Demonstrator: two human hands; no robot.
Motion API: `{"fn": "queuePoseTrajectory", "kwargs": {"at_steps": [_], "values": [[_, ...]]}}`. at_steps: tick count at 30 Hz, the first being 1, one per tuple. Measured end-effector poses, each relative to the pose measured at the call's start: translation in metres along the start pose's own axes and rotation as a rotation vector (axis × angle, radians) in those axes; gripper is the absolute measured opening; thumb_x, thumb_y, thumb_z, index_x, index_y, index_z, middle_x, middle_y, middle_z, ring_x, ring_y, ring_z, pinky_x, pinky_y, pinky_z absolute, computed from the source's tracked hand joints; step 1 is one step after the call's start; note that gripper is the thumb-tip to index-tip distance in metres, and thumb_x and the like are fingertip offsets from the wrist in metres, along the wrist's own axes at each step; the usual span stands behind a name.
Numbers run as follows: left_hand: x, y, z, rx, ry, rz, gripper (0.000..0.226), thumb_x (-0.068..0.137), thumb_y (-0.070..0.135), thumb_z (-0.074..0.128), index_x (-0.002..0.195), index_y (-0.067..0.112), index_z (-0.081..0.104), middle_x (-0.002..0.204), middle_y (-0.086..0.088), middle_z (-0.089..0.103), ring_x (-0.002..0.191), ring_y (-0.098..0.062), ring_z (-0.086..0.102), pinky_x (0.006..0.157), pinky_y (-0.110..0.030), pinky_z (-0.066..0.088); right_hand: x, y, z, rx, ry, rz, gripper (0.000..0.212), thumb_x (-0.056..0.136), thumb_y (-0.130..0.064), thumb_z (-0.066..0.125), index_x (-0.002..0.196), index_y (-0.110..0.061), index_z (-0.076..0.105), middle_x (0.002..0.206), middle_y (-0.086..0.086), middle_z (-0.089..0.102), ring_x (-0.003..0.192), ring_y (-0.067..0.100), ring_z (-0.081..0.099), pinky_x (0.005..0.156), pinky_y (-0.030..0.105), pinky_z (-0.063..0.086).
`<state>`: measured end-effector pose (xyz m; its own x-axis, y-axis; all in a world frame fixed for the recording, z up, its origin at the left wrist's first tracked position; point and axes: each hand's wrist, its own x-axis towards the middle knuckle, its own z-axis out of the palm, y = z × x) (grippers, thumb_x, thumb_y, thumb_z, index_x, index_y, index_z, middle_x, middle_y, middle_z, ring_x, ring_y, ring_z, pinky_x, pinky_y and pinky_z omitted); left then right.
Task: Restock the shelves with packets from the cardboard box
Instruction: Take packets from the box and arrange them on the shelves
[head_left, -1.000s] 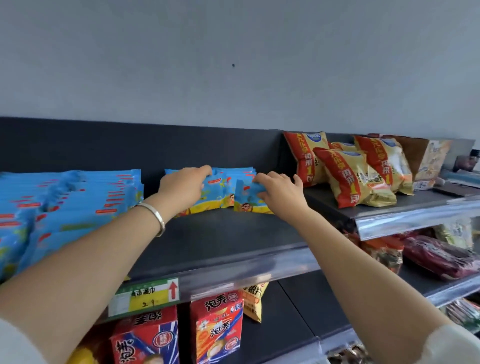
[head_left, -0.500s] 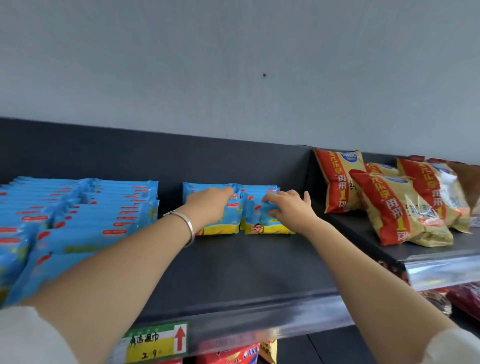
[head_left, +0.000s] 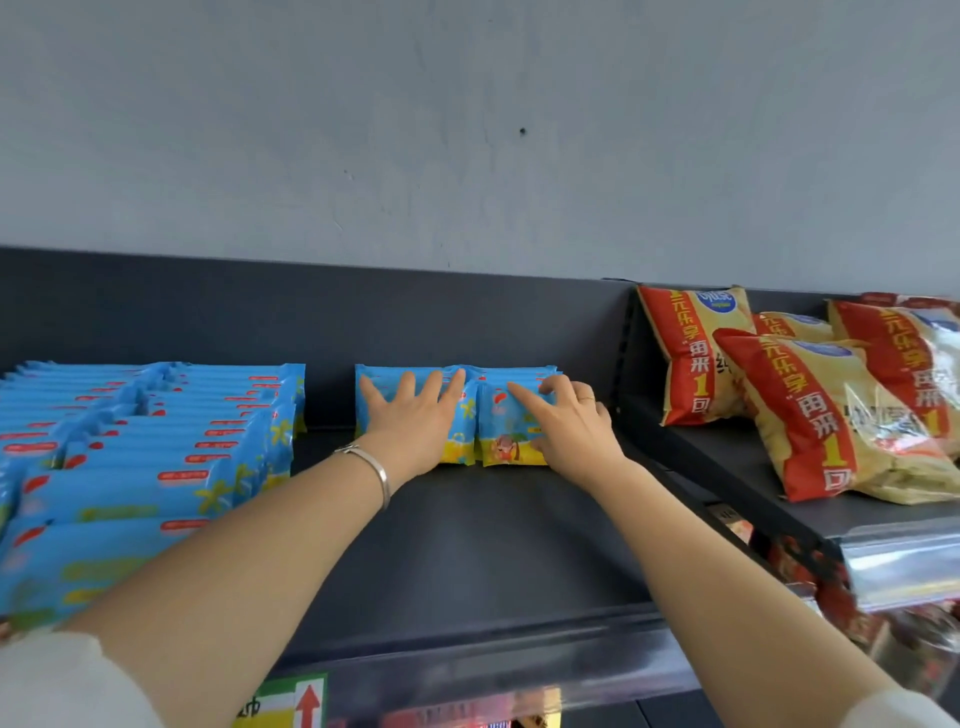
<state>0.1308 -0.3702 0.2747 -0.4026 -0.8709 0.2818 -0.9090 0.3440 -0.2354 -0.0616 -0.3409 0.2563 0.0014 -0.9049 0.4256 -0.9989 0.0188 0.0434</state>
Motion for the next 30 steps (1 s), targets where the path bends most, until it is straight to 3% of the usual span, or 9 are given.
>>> {"fn": "queuePoseTrajectory", "kwargs": {"at_steps": [6,15,20,30], "values": [[0.004,0.000,0.000,-0.049,-0.096,0.004,0.095,0.088,0.047,0.055,0.148,0.024,-0.014,0.156,-0.001,0.001,0.143,-0.032,0.004,0.104,-0.070,0.013,0.008,0.010,0.000,0.081,-0.069,-0.057,0.070,0.091,-0.013,0.052,0.149,-0.034,0.019,0.140,0.006,0.026,0.129,0.034,0.023,0.106,0.045,0.037],[0.002,-0.005,-0.005,-0.063,-0.090,0.023,0.094,0.087,0.053,0.054,0.149,0.026,-0.012,0.158,-0.001,0.002,0.144,-0.030,0.005,0.107,-0.067,0.005,0.003,0.010,-0.001,0.039,-0.026,-0.031,0.072,0.091,-0.022,0.055,0.150,-0.032,0.015,0.142,0.003,0.028,0.133,0.032,0.025,0.108,0.055,0.030],[-0.007,-0.007,-0.008,-0.055,-0.051,0.059,0.091,0.088,0.053,0.052,0.149,0.027,-0.009,0.158,-0.003,0.006,0.145,-0.030,0.004,0.113,-0.058,0.005,-0.007,0.003,-0.008,0.035,-0.016,-0.005,0.072,0.089,-0.026,0.057,0.149,-0.032,0.018,0.145,0.003,0.026,0.134,0.031,0.025,0.105,0.048,0.034],[-0.031,-0.013,-0.010,-0.061,0.033,0.139,0.079,0.088,0.045,0.055,0.149,0.028,0.009,0.150,-0.004,0.023,0.137,-0.029,0.020,0.113,-0.048,0.017,-0.037,-0.019,-0.023,-0.021,0.035,0.075,0.067,0.086,-0.028,0.061,0.145,-0.032,0.029,0.147,0.003,0.027,0.136,0.030,0.025,0.105,0.043,0.033]]}}
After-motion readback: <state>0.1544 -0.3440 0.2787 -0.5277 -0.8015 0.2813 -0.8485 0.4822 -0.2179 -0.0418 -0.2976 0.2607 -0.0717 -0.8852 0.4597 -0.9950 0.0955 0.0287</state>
